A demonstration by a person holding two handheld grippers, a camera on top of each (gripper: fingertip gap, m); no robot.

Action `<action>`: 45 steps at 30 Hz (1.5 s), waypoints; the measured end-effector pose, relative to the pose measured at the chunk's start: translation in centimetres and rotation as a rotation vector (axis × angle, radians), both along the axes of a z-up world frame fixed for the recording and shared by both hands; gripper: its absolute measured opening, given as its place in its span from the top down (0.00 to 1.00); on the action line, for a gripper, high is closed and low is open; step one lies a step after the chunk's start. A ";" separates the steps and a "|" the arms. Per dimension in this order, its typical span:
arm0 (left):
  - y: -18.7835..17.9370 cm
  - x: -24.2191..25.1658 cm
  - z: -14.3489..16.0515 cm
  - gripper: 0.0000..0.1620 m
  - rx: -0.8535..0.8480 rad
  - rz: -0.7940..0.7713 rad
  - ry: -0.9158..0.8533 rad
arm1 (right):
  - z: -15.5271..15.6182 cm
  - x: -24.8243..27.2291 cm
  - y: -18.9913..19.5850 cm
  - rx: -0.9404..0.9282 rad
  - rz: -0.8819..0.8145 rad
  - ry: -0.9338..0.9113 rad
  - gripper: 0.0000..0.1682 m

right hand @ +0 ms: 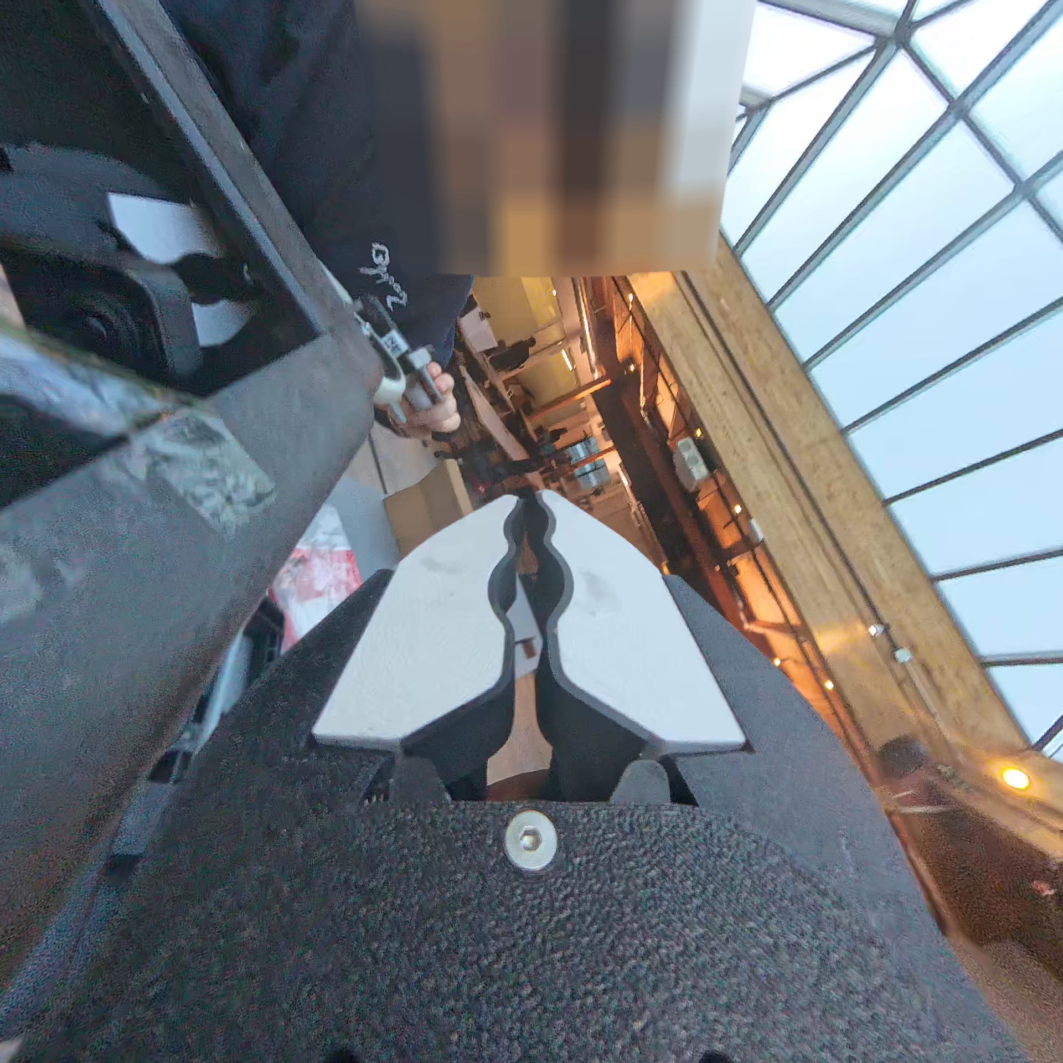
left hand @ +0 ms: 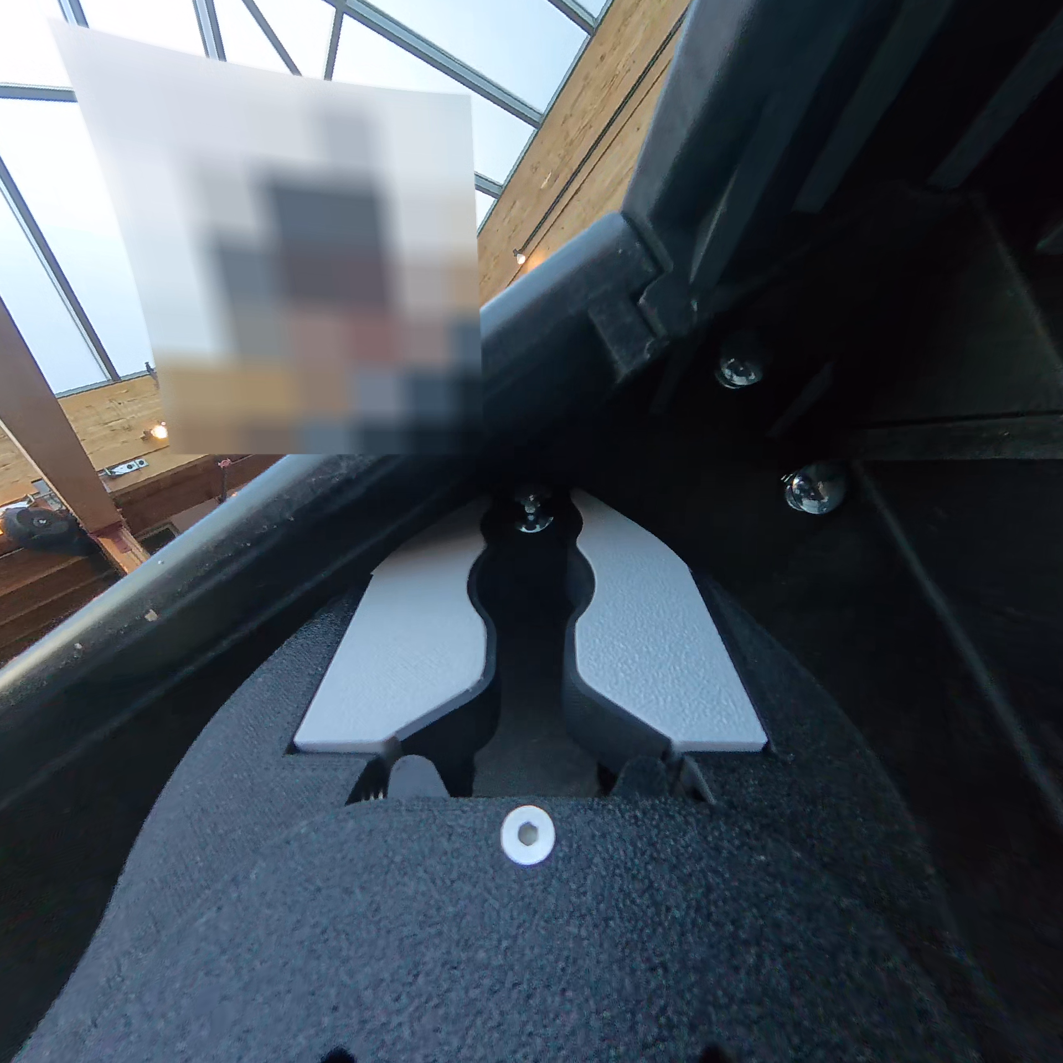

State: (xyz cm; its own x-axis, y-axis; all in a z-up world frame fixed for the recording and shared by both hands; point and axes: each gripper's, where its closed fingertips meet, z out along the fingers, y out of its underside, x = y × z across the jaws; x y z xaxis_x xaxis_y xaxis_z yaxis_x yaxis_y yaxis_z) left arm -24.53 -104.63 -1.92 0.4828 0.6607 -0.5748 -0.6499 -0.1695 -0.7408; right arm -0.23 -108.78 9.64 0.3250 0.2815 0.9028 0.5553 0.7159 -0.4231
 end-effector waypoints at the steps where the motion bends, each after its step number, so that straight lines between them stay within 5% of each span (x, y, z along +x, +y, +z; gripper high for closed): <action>1: 0.0 0.0 0.0 0.88 0.001 0.000 -0.002 | -1.0 1.3 0.7 -0.042 -0.012 0.005 0.98; 11: 0.1 -0.1 0.0 0.88 -0.002 0.002 0.005 | -14.6 11.3 -0.7 -0.362 -0.068 -0.055 0.98; 16: 0.2 -0.2 0.0 0.87 -0.005 0.005 -0.002 | -18.1 14.1 -1.6 -0.519 -0.095 -0.026 0.97; 33: 0.1 0.2 0.0 0.87 -0.014 0.003 0.012 | -22.9 19.1 -4.8 -0.601 -0.093 -0.104 0.97; 45: 0.2 -0.1 -0.1 0.87 -0.015 0.012 -0.005 | -23.4 19.9 -5.2 -0.594 -0.090 -0.126 0.97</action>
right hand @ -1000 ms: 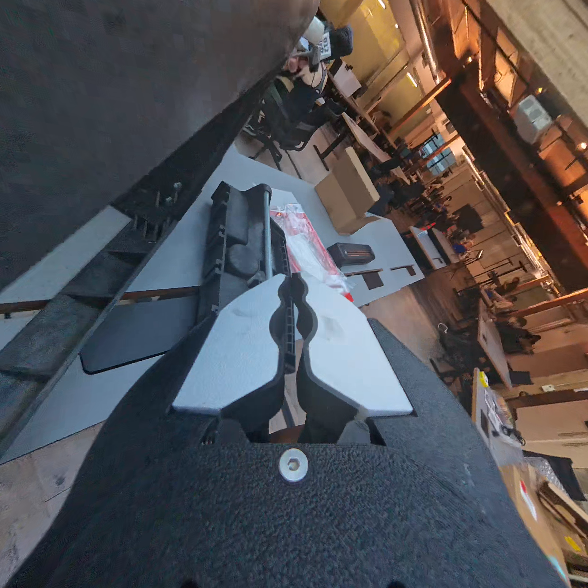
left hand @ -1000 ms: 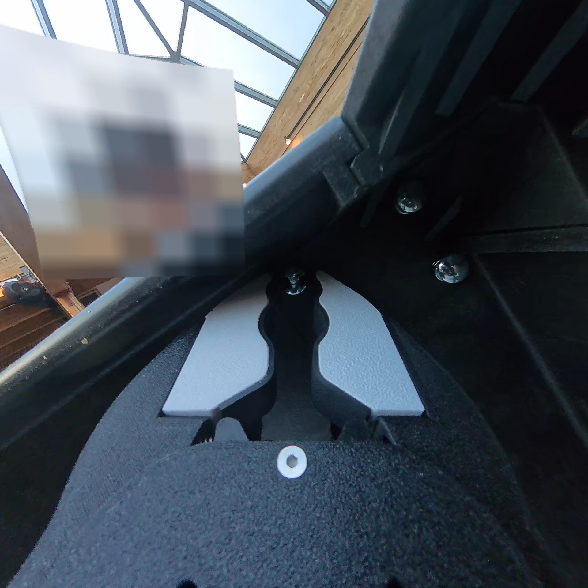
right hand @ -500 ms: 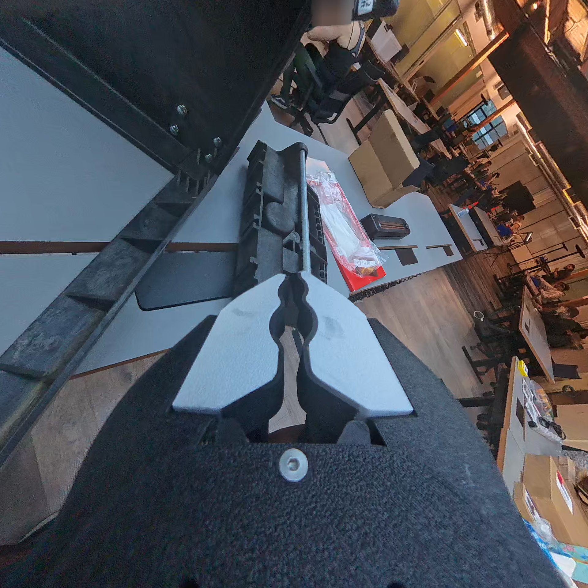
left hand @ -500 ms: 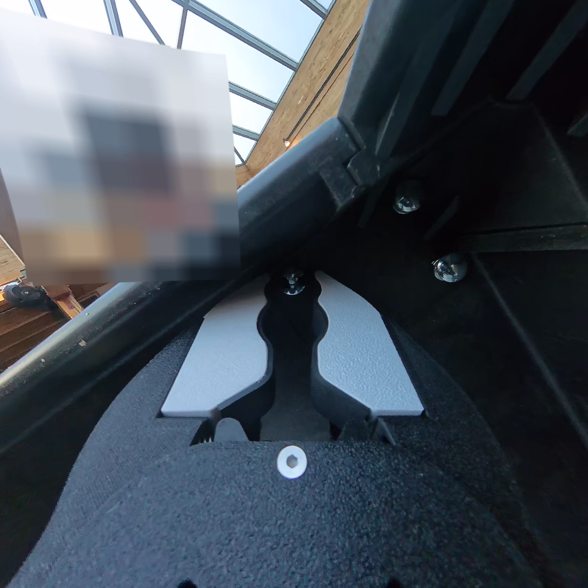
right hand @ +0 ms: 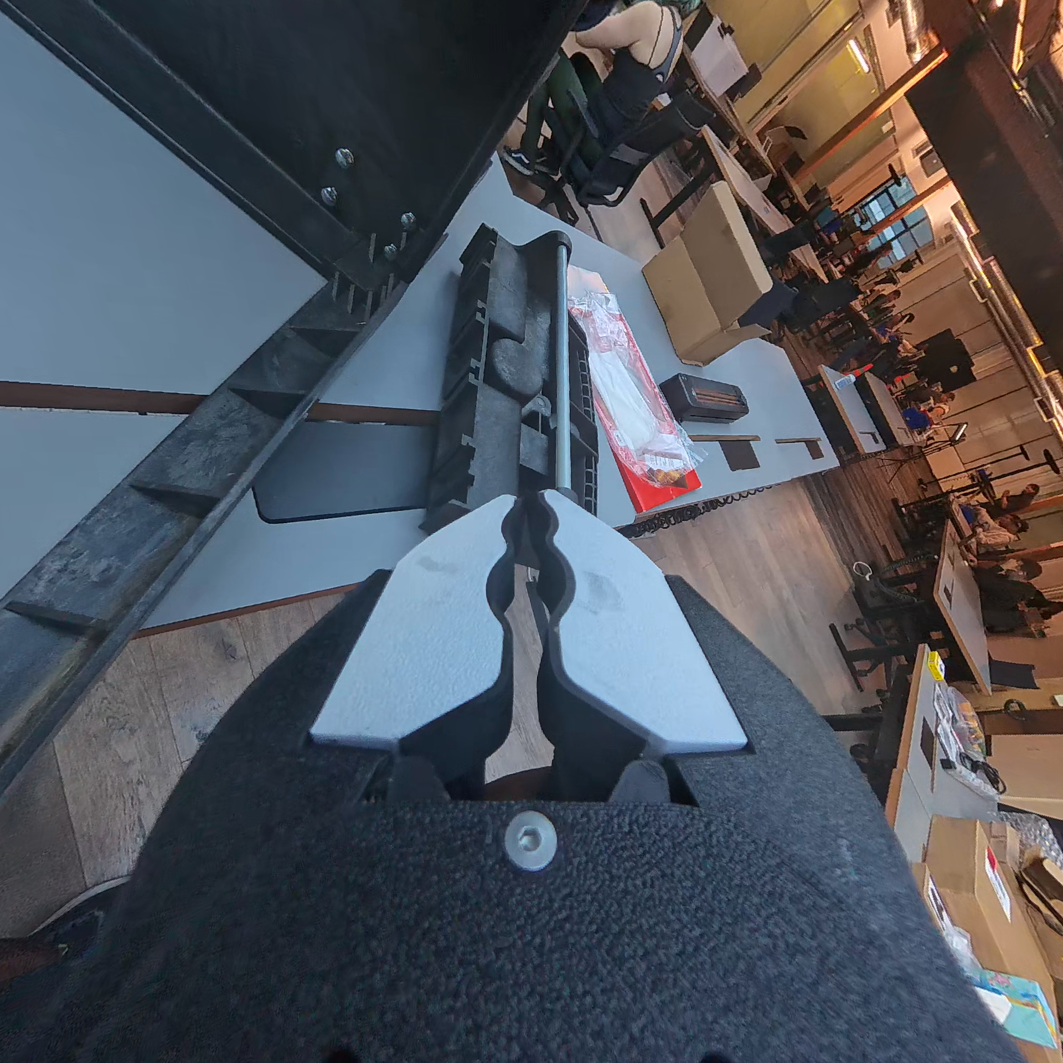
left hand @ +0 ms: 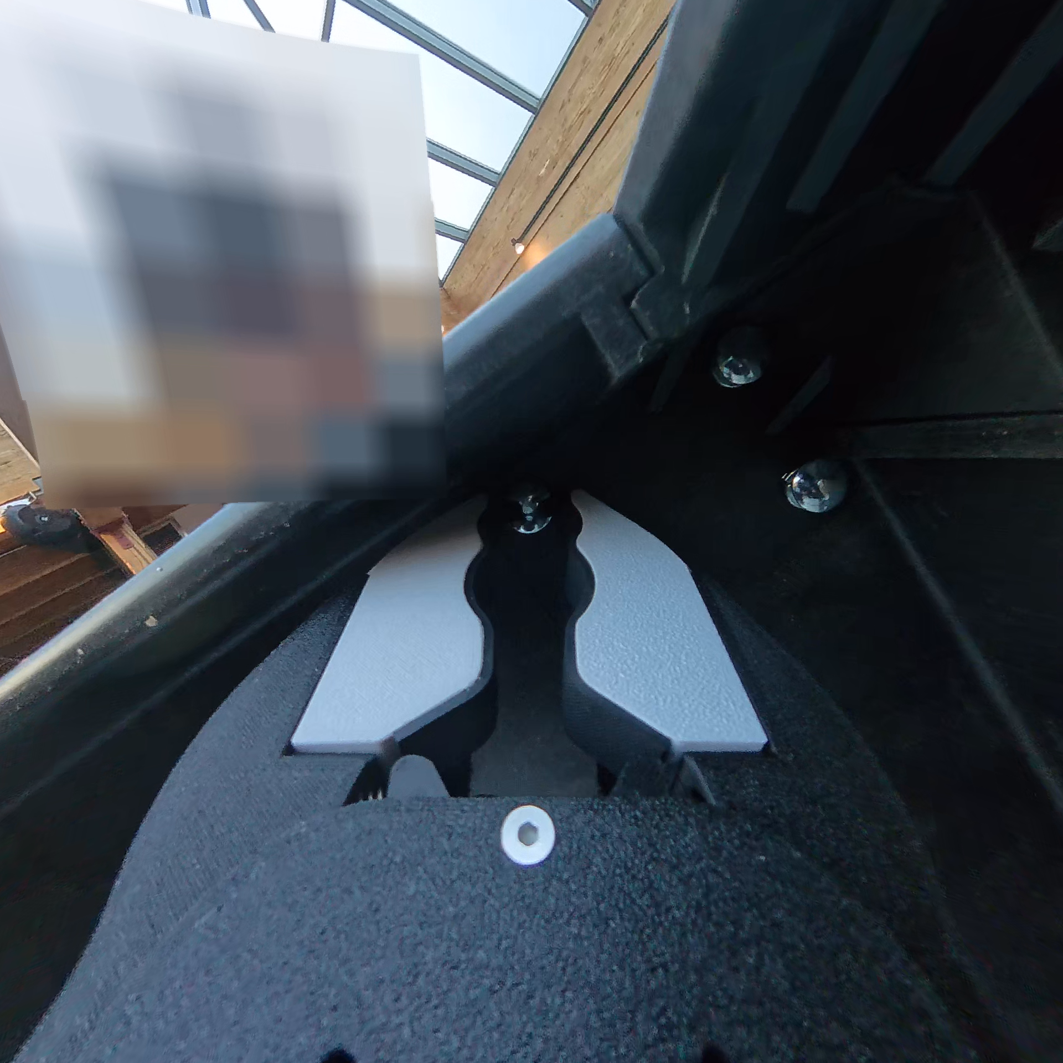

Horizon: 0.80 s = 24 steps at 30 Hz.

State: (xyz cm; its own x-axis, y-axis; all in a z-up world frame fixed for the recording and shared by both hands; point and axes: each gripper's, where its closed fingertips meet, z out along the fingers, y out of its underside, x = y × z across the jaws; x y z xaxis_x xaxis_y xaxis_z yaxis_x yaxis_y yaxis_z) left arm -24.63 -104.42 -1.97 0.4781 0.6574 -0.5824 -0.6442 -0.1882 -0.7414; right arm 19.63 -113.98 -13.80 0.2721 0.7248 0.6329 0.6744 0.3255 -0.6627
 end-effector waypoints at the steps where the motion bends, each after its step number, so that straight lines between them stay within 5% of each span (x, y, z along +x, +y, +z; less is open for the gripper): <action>1: 0.0 0.0 0.0 0.87 0.001 -0.001 0.002 | 0.0 0.0 0.0 0.001 0.001 0.000 0.97; 14: -0.1 0.2 0.1 0.87 0.010 -0.004 0.023 | 0.7 0.4 -0.1 0.033 0.000 0.009 0.97; 24: -0.2 0.3 0.1 0.87 0.012 0.003 0.023 | 11.0 -1.9 0.9 0.152 0.059 0.171 0.97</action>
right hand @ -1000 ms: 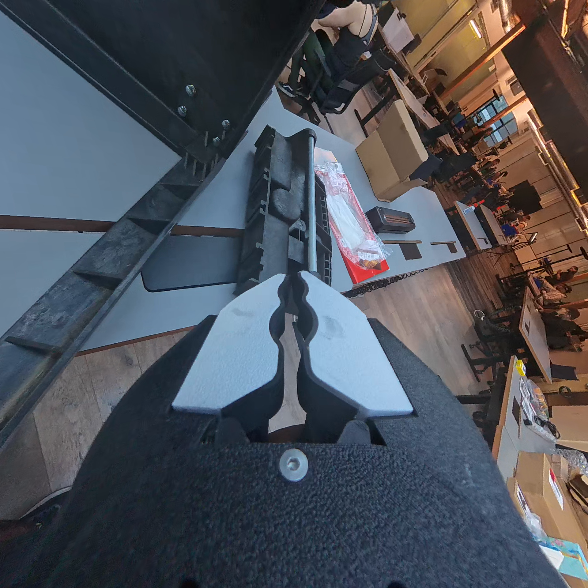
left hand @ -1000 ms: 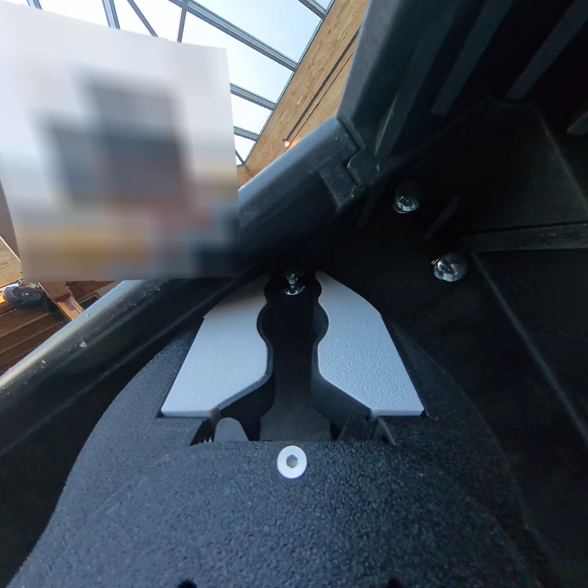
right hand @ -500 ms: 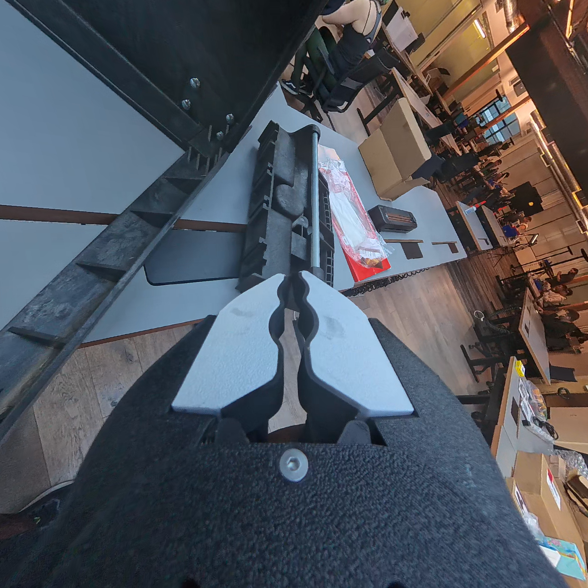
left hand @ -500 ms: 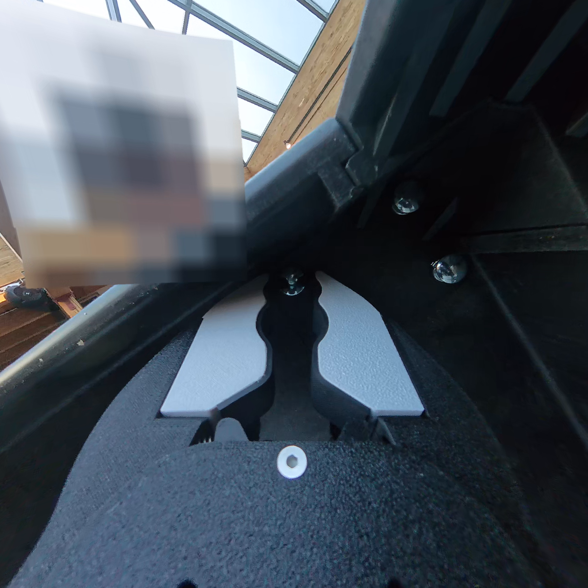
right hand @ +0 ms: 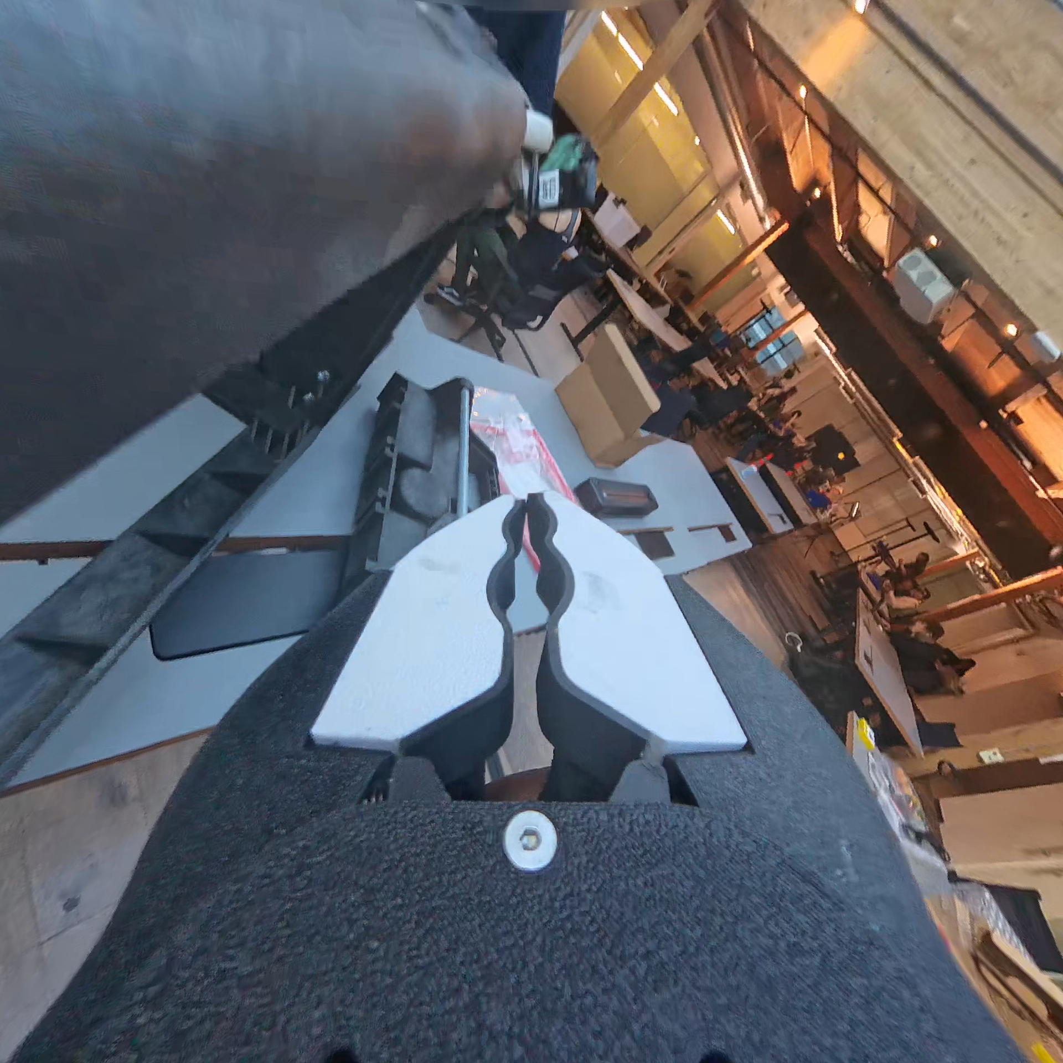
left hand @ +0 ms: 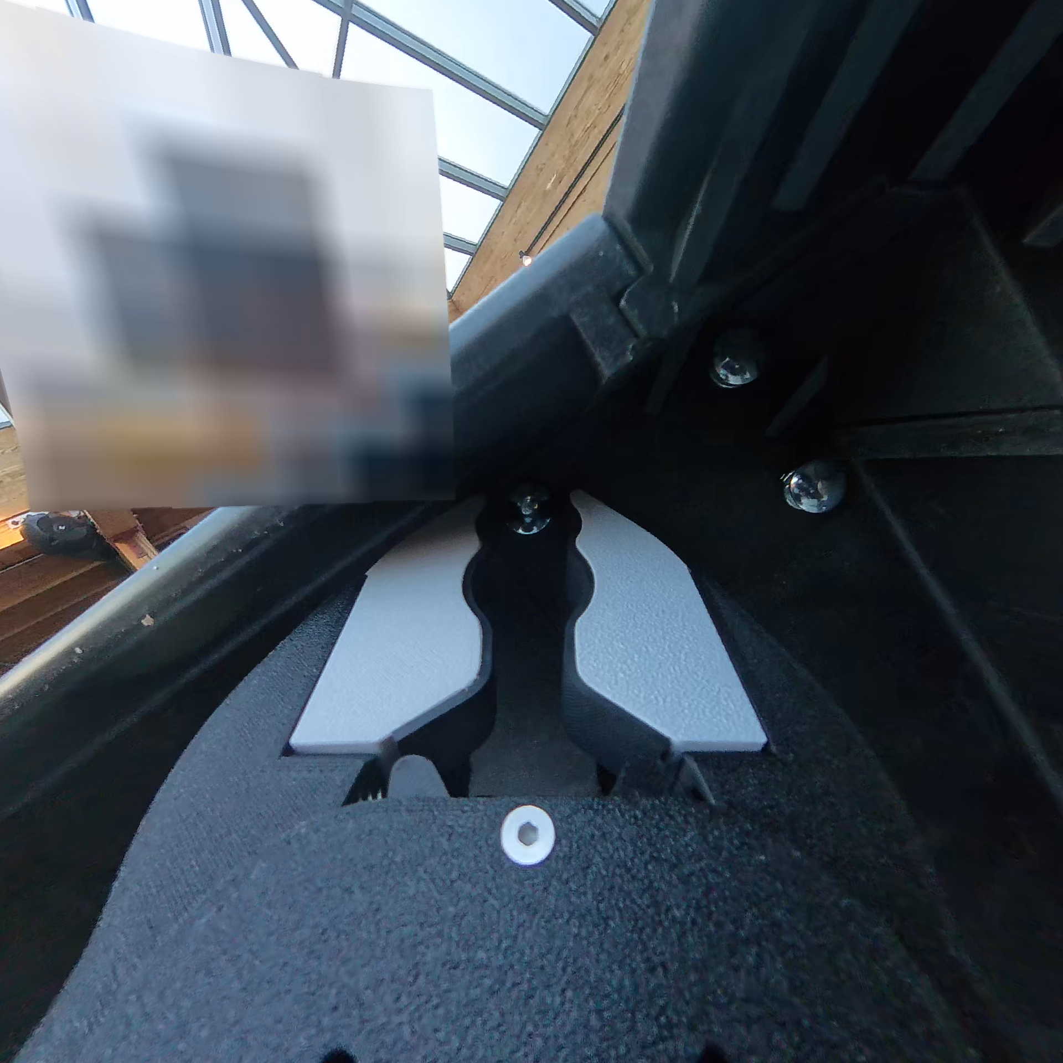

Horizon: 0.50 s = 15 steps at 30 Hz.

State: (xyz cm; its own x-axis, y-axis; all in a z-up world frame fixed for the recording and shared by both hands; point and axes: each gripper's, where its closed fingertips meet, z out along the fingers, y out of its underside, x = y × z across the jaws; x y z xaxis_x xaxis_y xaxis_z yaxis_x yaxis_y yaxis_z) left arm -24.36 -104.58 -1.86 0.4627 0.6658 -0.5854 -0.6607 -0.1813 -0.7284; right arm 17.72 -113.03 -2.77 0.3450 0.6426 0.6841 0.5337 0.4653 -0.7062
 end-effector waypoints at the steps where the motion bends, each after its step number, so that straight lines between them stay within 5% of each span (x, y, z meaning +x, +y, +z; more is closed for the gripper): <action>1: 0.0 0.0 0.0 0.87 -0.001 0.003 0.001 | 1.0 -0.7 -0.3 0.004 0.024 0.019 0.98; 15: 0.1 -0.1 0.1 0.87 -0.024 0.021 0.020 | 8.1 -12.0 -2.5 -0.037 0.338 0.099 0.98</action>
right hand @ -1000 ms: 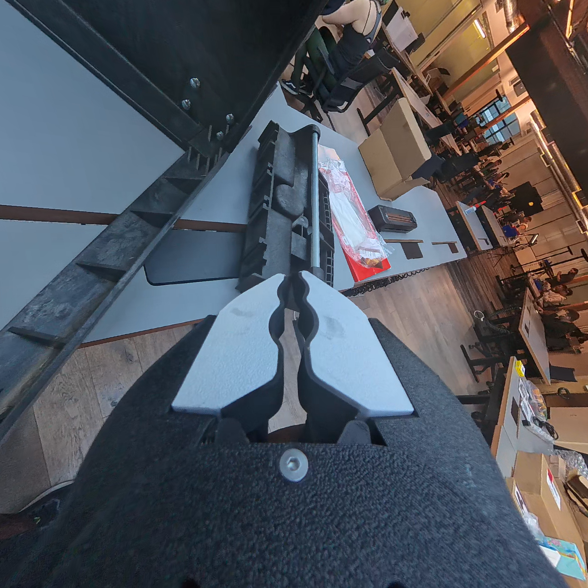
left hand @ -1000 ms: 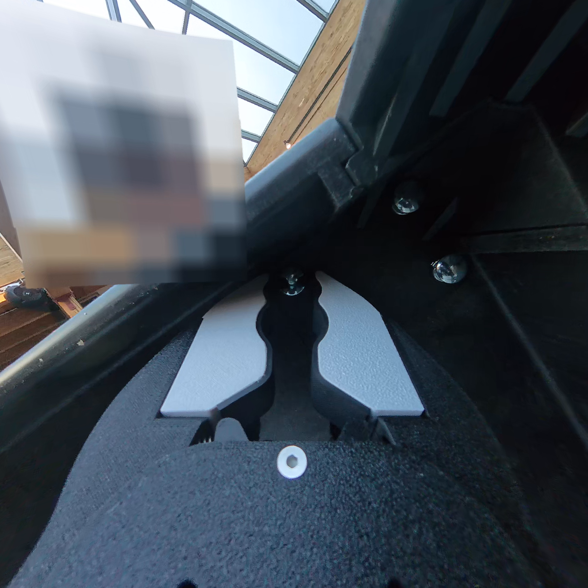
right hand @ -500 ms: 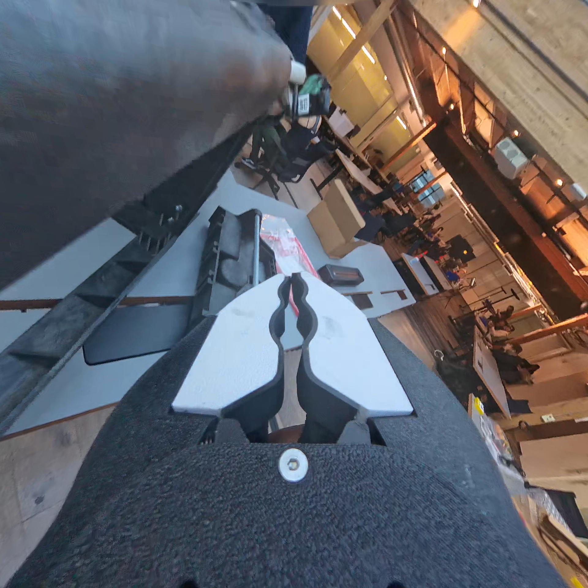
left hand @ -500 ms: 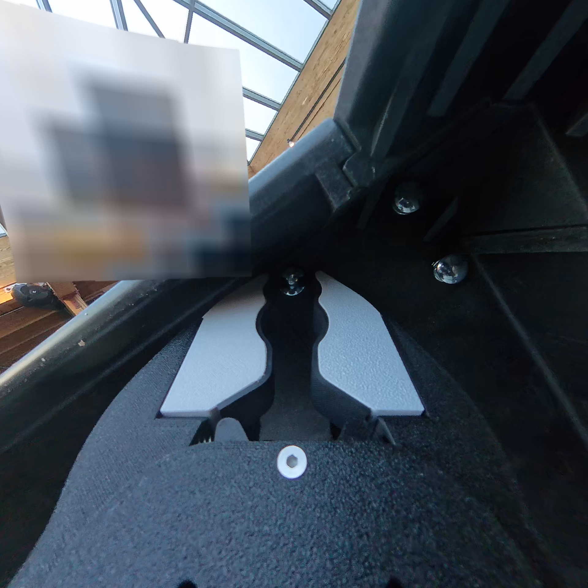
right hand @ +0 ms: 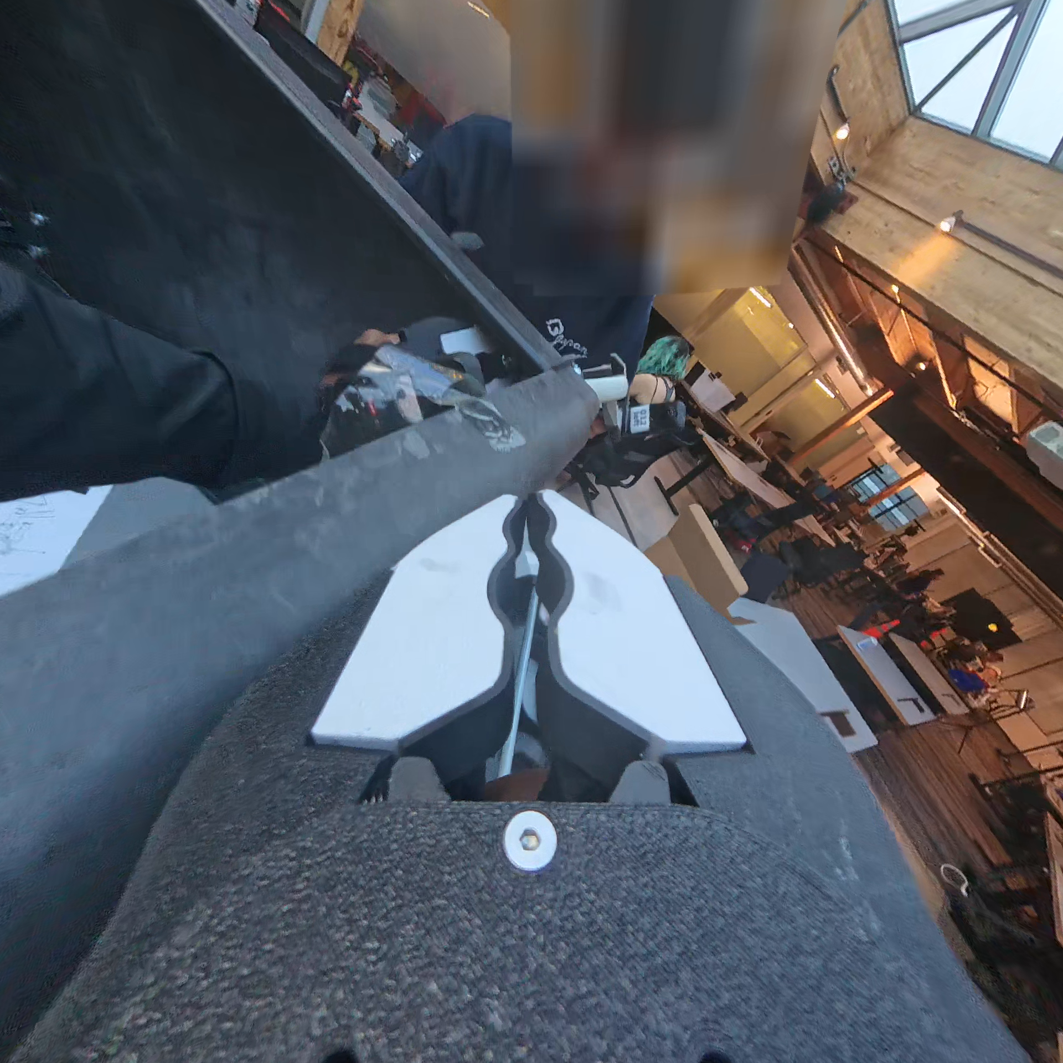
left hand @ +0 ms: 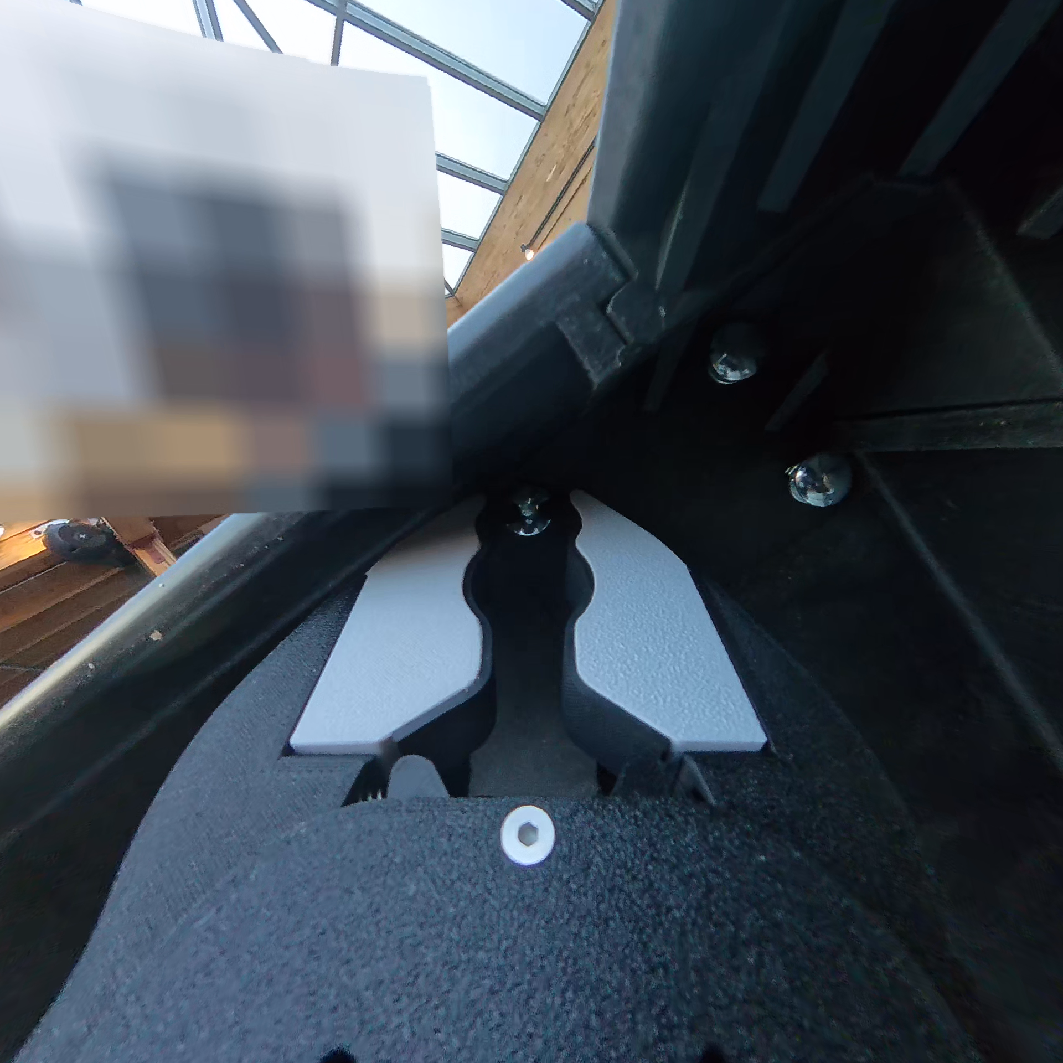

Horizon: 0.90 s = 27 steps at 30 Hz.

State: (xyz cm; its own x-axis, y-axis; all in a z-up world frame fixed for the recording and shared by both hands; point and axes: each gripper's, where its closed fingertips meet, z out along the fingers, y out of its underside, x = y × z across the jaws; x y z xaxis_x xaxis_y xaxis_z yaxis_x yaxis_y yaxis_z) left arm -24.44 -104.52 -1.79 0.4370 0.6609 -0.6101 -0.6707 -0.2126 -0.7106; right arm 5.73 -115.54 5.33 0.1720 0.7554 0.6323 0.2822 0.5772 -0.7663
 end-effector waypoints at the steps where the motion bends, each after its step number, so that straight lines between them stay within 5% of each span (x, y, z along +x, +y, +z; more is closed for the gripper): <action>1: 0.0 0.0 0.0 0.87 0.001 -0.002 0.003 | 0.3 -0.7 -0.4 0.009 0.015 0.005 0.98; 27: -0.2 0.3 0.6 0.88 0.060 -0.029 0.001 | -1.0 -5.8 -2.4 0.078 -0.051 0.053 0.98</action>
State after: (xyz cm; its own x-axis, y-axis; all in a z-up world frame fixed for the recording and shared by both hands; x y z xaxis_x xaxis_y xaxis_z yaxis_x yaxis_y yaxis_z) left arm -24.12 -104.74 -1.22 0.4556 0.6836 -0.5702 -0.6766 -0.1503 -0.7209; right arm -0.07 -117.94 4.36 0.2441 0.6938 0.6776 0.2731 0.6213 -0.7345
